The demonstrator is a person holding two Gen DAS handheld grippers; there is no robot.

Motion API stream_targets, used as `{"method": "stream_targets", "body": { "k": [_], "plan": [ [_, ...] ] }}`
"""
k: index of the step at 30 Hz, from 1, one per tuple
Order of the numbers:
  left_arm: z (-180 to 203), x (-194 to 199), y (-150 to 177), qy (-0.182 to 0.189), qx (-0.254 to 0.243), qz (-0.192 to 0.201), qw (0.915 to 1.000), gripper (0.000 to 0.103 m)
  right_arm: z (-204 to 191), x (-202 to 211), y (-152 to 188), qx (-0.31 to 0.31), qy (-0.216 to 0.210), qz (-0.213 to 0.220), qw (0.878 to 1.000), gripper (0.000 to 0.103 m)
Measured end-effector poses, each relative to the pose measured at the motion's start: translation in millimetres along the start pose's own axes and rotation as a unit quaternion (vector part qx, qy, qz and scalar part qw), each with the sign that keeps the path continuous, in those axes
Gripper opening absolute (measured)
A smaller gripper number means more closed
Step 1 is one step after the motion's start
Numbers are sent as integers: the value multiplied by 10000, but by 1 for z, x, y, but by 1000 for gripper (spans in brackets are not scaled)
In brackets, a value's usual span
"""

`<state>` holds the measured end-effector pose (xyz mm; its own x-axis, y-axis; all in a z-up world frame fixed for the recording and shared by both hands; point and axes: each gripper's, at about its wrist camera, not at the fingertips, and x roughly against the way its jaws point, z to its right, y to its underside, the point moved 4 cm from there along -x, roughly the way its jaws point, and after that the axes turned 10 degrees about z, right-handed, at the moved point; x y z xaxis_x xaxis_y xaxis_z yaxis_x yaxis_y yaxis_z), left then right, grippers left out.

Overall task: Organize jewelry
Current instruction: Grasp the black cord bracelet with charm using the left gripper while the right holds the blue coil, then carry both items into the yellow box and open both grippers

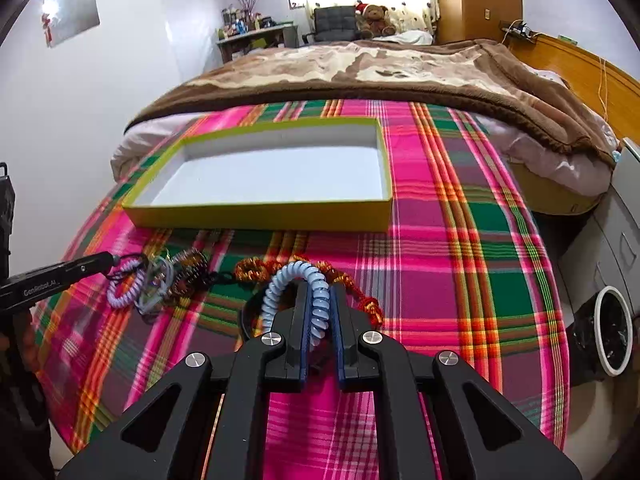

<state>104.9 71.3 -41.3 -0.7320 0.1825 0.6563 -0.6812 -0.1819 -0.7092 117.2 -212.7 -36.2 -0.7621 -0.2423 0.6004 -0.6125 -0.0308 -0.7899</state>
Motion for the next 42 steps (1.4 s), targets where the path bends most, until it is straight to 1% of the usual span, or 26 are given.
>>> {"method": "stream_targets", "body": {
  "k": [2,9,14,15,18,23,25,29,31,37,42],
  "plan": [
    [0,2,-3,-12,-48,34,10000,12,0,3,-3,-29,19,62,10000,9],
    [-5,14,-14,6,56,187,9998,12,-2,17,-24,-164,-77,409,9990,9],
    [2,22,-34,190,25,367,9991,12,3,18,-42,-264,-78,553,9981,9],
    [4,23,-39,175,-5,409,9990,12,3,17,-46,-281,-88,576,9979,9],
    [10,19,-53,217,-34,484,9986,12,6,11,-58,-328,-117,615,9975,9],
    [18,6,-76,357,-63,538,9979,12,12,-2,-81,-286,-41,676,9973,9],
    [20,-1,-85,418,-34,547,9976,12,16,-13,-91,-295,-27,637,9975,9],
    [24,-21,-100,369,-87,508,9980,12,24,-35,-104,-301,7,545,9981,9],
    [22,-33,-107,387,-13,447,9982,12,28,-52,-109,-312,-13,402,9987,9],
    [21,-68,-119,368,94,285,9989,12,33,-97,-112,-408,-64,0,9991,9],
    [21,-94,-119,266,23,89,9996,12,33,-122,-110,-383,-96,-245,9989,10]
  ]
}}
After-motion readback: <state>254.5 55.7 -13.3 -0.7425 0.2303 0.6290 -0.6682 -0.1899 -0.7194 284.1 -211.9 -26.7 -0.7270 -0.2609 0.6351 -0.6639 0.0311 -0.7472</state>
